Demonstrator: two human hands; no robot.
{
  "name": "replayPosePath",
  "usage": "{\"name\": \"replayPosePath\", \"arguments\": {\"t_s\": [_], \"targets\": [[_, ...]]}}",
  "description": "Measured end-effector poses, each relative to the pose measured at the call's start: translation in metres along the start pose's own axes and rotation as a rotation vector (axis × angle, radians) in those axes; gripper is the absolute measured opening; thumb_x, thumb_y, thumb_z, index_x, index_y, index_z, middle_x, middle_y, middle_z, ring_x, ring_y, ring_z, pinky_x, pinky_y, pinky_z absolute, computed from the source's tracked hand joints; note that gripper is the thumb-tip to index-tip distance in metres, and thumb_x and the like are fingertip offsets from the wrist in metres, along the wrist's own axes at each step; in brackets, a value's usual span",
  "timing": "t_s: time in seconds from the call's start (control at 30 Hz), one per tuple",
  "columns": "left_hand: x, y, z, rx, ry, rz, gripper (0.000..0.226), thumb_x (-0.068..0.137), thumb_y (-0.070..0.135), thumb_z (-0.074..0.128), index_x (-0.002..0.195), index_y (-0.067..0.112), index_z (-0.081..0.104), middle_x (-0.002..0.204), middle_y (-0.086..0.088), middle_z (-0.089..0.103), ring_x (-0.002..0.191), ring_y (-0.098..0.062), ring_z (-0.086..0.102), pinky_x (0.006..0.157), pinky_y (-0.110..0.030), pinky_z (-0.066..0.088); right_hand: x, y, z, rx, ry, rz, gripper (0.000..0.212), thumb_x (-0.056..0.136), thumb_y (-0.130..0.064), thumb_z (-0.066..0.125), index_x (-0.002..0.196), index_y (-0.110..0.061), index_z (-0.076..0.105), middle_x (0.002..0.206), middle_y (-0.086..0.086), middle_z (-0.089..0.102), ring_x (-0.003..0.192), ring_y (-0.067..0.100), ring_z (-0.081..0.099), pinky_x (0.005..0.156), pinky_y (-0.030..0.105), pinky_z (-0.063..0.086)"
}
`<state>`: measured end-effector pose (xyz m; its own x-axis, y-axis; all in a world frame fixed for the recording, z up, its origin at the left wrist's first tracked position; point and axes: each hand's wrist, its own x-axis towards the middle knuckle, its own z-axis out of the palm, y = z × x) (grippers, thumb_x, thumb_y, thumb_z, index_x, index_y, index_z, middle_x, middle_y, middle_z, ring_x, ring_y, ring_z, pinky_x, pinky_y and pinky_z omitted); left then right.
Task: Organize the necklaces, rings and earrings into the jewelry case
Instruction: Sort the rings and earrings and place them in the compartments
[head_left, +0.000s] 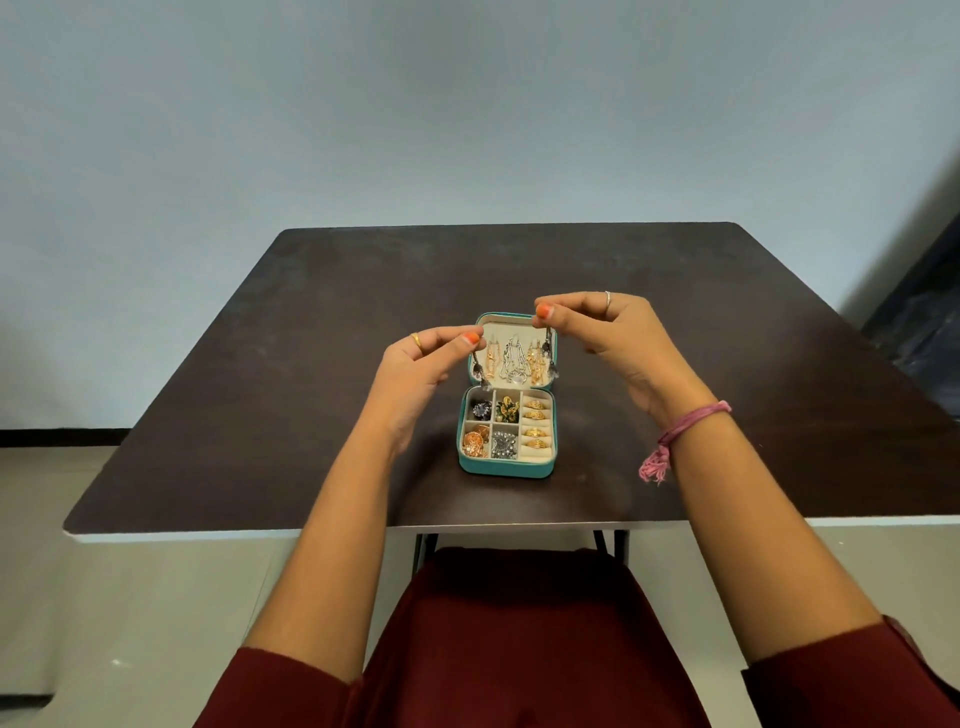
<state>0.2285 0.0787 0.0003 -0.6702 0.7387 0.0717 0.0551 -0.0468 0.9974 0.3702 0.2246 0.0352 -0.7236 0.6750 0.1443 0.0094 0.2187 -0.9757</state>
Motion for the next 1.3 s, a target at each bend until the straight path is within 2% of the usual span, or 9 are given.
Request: {"name": "replayPosePath", "arguments": {"t_s": [0.1, 0.17, 0.33, 0.5, 0.77, 0.9, 0.97, 1.13, 1.3], "targets": [[-0.003, -0.005, -0.001, -0.003, 0.008, 0.004, 0.018, 0.090, 0.018, 0.061, 0.104, 0.014, 0.071, 0.093, 0.007, 0.073, 0.082, 0.011, 0.062, 0.066, -0.005, 0.044, 0.002, 0.002, 0.007, 0.037, 0.011, 0.019, 0.024, 0.088, -0.033, 0.064, 0.097, -0.015, 0.075, 0.093, -0.003, 0.075, 0.083, -0.006, 0.064, 0.058, 0.002, 0.041], [-0.003, -0.009, -0.001, 0.003, 0.002, -0.008, 0.018, 0.090, 0.018, 0.062, 0.103, 0.013, 0.071, 0.092, 0.007, 0.073, 0.080, 0.011, 0.063, 0.063, -0.003, 0.044, 0.004, 0.003, 0.011, 0.071, 0.019, 0.045, 0.029, 0.091, -0.036, 0.058, 0.102, -0.013, 0.073, 0.096, -0.001, 0.074, 0.084, -0.006, 0.064, 0.057, 0.002, 0.042], [-0.002, -0.019, -0.002, 0.022, 0.007, -0.020, 0.012, 0.088, 0.020, 0.064, 0.095, 0.017, 0.073, 0.089, 0.011, 0.074, 0.086, 0.009, 0.064, 0.066, -0.002, 0.044, 0.006, 0.005, 0.017, 0.103, 0.013, 0.048, 0.032, 0.094, -0.033, 0.054, 0.106, -0.010, 0.071, 0.098, 0.001, 0.074, 0.080, -0.007, 0.065, 0.057, 0.004, 0.043], [-0.002, -0.024, 0.001, 0.010, 0.016, -0.040, 0.016, 0.088, 0.021, 0.065, 0.098, 0.013, 0.074, 0.092, 0.007, 0.075, 0.087, 0.007, 0.065, 0.064, -0.001, 0.043, 0.008, 0.011, 0.017, 0.127, -0.015, 0.051, 0.028, 0.092, -0.031, 0.058, 0.104, -0.010, 0.072, 0.096, 0.004, 0.074, 0.083, 0.004, 0.069, 0.067, 0.018, 0.053], [-0.001, -0.035, -0.002, 0.192, 0.041, -0.040, 0.010, 0.089, 0.025, 0.064, 0.095, 0.021, 0.070, 0.092, 0.010, 0.072, 0.080, 0.002, 0.066, 0.056, -0.011, 0.046, 0.009, 0.019, 0.021, 0.016, -0.078, 0.035, 0.021, 0.091, -0.030, 0.061, 0.097, -0.015, 0.075, 0.093, 0.002, 0.075, 0.090, 0.012, 0.070, 0.083, 0.033, 0.055], [-0.002, -0.042, -0.003, 0.249, 0.002, -0.033, 0.008, 0.089, 0.026, 0.065, 0.092, 0.021, 0.071, 0.094, 0.004, 0.071, 0.083, -0.008, 0.067, 0.064, -0.020, 0.052, 0.006, 0.022, 0.026, -0.039, -0.123, 0.029, 0.021, 0.090, -0.030, 0.063, 0.096, -0.014, 0.075, 0.095, 0.001, 0.075, 0.095, 0.015, 0.070, 0.091, 0.038, 0.054], [-0.003, -0.045, -0.003, 0.299, 0.010, -0.005, 0.006, 0.088, 0.024, 0.065, 0.090, 0.022, 0.071, 0.100, 0.003, 0.066, 0.087, -0.005, 0.064, 0.070, -0.012, 0.050, 0.006, 0.022, 0.029, -0.061, -0.140, 0.026, 0.022, 0.090, -0.030, 0.063, 0.098, -0.014, 0.075, 0.097, -0.001, 0.075, 0.097, 0.011, 0.069, 0.093, 0.036, 0.053], [-0.002, -0.052, -0.002, 0.367, 0.039, 0.020, 0.005, 0.089, 0.023, 0.064, 0.089, 0.022, 0.070, 0.106, 0.007, 0.058, 0.084, 0.011, 0.056, 0.070, -0.003, 0.043, 0.004, 0.024, 0.037, -0.129, -0.177, -0.014, 0.021, 0.091, -0.030, 0.062, 0.098, -0.015, 0.075, 0.100, -0.006, 0.074, 0.103, 0.005, 0.064, 0.099, 0.034, 0.049], [-0.004, -0.056, -0.001, 0.405, 0.079, 0.042, 0.006, 0.090, 0.021, 0.062, 0.092, 0.022, 0.068, 0.104, 0.005, 0.059, 0.087, 0.002, 0.057, 0.069, -0.003, 0.044, 0.004, 0.026, 0.041, -0.187, -0.200, -0.021, 0.023, 0.091, -0.034, 0.060, 0.094, -0.018, 0.076, 0.099, -0.008, 0.074, 0.104, 0.003, 0.063, 0.100, 0.036, 0.047]]}}
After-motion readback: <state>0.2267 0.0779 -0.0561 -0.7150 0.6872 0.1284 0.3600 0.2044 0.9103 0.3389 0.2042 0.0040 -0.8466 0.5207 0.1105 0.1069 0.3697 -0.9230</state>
